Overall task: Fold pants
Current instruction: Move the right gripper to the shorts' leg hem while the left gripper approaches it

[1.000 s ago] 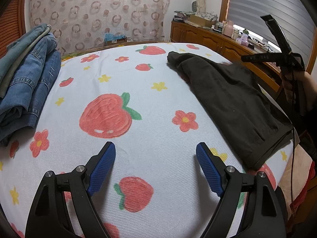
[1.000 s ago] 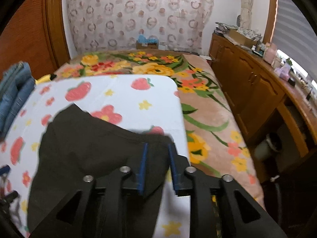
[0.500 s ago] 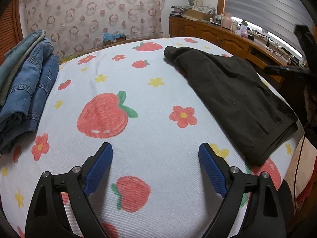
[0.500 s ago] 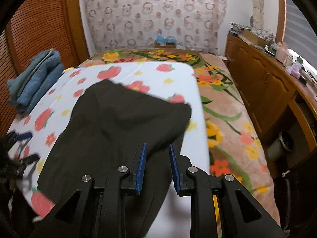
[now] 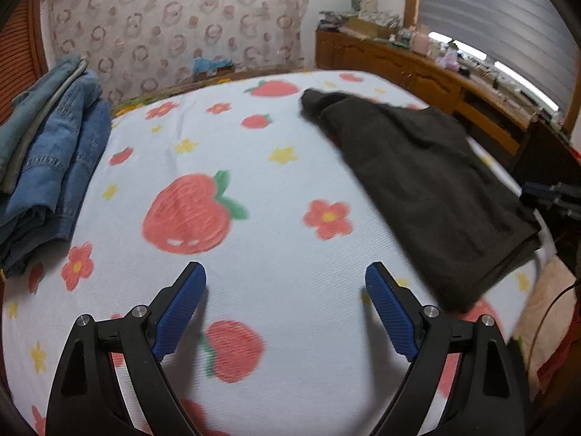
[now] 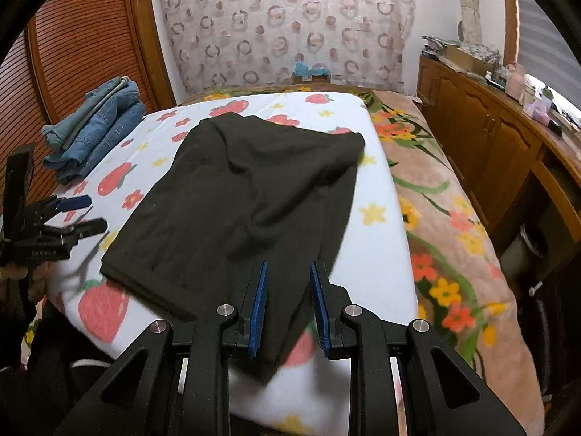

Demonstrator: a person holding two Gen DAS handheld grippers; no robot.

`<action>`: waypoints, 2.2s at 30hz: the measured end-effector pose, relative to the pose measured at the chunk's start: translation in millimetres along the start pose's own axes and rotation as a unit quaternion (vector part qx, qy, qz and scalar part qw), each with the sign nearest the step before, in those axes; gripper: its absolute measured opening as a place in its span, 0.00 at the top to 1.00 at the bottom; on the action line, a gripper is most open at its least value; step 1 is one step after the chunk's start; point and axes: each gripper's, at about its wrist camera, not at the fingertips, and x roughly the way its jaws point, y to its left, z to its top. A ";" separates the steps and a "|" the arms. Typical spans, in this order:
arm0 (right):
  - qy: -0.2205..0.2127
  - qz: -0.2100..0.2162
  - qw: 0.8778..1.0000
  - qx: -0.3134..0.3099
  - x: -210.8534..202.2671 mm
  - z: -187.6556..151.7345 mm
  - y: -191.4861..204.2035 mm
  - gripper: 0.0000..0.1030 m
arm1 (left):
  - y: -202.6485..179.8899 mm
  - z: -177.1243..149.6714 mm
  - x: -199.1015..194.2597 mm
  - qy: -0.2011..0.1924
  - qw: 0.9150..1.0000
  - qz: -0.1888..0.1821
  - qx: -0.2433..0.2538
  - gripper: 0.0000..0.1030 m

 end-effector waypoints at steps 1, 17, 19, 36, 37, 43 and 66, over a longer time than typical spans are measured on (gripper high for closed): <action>0.000 0.003 1.000 0.002 -3.6 -2.9 -2.5 0.76 | -5.5 0.8 -3.9 -0.006 1.000 -0.007 0.002 0.13; 0.002 0.018 1.000 0.009 -7.4 -20.3 14.1 0.76 | -54.6 1.8 -4.9 -0.002 0.998 -0.045 0.039 0.13; -0.004 0.020 1.000 0.004 -9.9 -19.8 15.9 0.87 | -56.1 1.2 -3.7 0.000 0.998 -0.044 0.039 0.13; -0.013 0.020 1.000 0.003 -24.3 -29.3 25.5 0.93 | -61.5 0.1 -9.5 -0.011 0.998 -0.055 0.042 0.13; -0.014 0.017 1.000 0.004 -24.8 -28.9 26.1 0.91 | -61.4 0.1 -10.8 -0.014 0.997 -0.060 0.039 0.13; -0.038 0.018 0.999 0.002 -29.5 -16.5 30.2 0.73 | -61.2 0.6 -13.4 -0.020 0.996 -0.077 0.030 0.13; -0.005 -0.050 0.998 0.026 14.8 -18.3 26.3 0.59 | -71.3 -9.5 -6.2 0.000 0.995 -0.089 0.040 0.30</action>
